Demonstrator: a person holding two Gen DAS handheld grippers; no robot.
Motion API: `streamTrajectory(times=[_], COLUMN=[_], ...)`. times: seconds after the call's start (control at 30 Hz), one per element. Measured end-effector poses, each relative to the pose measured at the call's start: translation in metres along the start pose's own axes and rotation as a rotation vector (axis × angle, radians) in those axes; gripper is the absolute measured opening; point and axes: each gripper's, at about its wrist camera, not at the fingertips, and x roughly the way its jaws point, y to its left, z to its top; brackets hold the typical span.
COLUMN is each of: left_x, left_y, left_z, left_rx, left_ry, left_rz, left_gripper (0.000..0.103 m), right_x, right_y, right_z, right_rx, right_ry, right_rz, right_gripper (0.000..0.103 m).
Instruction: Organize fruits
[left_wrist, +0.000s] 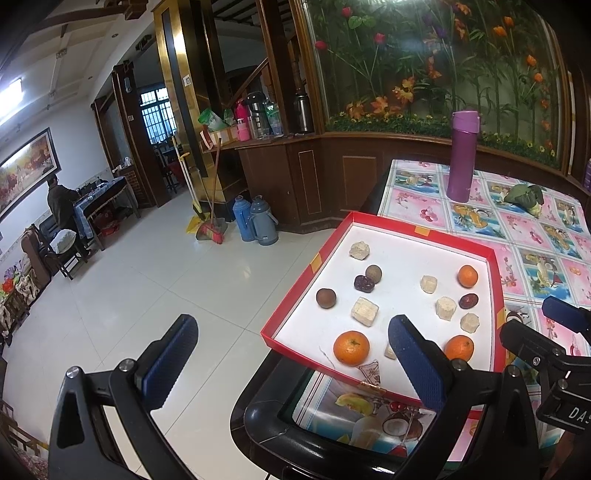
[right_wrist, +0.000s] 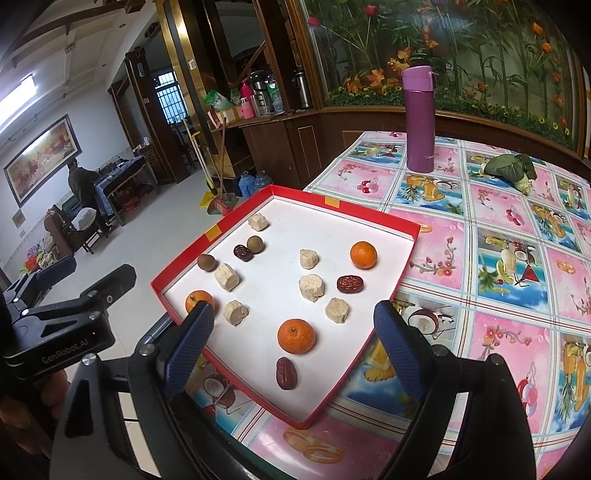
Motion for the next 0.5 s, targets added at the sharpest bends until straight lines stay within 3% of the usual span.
streamTrajectory(times=[0.5], left_x=[0.0008], left_y=[-0.0044], left_z=[-0.0015], left_rx=[0.005], left_ry=[0.008], left_rz=[-0.007], left_gripper=[0.103], right_x=[0.0036], right_y=[-0.0029], right_z=[-0.0008], right_rx=[0.004], right_ry=[0.003], right_rz=[-0.006], right_gripper=[0.088])
